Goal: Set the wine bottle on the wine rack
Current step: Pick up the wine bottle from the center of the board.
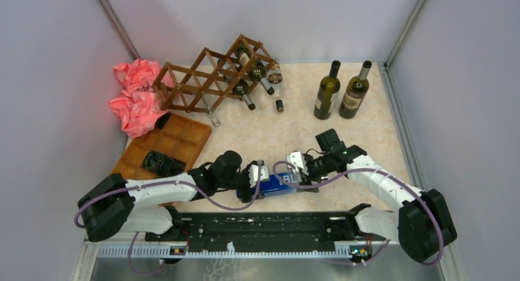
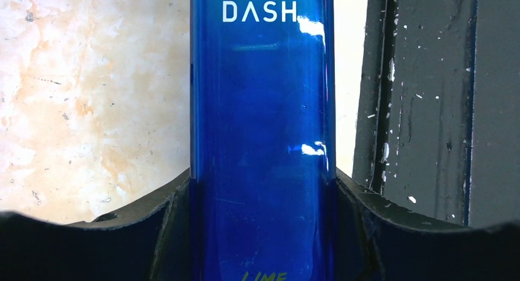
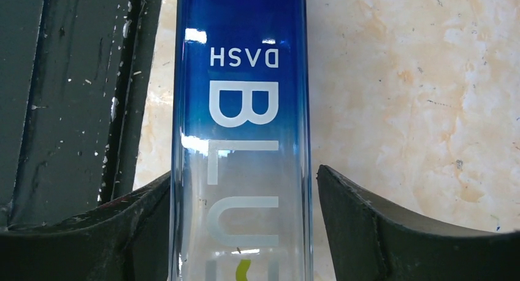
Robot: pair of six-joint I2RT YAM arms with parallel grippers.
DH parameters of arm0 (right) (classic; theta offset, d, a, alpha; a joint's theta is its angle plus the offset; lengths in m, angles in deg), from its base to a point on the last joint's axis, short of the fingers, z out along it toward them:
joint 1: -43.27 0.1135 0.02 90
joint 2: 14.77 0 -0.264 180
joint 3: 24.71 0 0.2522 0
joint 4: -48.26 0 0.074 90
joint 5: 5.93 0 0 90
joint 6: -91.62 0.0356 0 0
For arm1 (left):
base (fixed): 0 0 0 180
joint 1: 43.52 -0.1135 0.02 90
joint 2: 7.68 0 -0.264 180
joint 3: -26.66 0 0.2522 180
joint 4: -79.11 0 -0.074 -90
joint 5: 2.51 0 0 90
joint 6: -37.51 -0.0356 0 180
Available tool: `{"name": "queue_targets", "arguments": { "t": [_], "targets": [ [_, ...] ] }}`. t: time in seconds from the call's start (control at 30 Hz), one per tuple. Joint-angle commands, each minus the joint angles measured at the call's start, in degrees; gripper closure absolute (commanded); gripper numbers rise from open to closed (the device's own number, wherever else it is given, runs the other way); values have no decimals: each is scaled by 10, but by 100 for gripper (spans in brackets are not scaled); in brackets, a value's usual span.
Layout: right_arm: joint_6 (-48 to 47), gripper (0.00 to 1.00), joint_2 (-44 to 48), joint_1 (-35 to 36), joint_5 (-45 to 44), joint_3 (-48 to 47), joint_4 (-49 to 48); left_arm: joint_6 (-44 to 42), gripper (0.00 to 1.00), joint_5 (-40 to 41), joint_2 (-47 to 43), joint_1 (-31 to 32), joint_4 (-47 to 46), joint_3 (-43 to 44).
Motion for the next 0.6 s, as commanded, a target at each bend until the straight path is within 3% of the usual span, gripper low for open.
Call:
{"name": "queue_targets", "arguments": {
  "t": [0.0,0.1,0.2,0.37,0.4,0.47,0.57],
  "targets": [
    [-1,27,-1,11,-6,0,-28,-17,100,-24,-16,4,-79,43],
    [-11,32,4,12,-15,6,-26,-19,100,-21,-16,3,-79,42],
    [-18,44,8,11,-10,6,-16,-20,100,-19,-19,4,-78,41],
    [-29,95,20,12,19,1,6,-15,100,-11,-22,4,-81,38],
    [-23,100,23,11,20,-2,8,-14,100,-4,-22,4,-82,37],
    [13,100,34,11,19,-7,-5,-8,99,12,-18,4,-85,36],
    [65,100,47,11,19,-11,-24,7,64,35,-12,4,-88,33]
  ]
}}
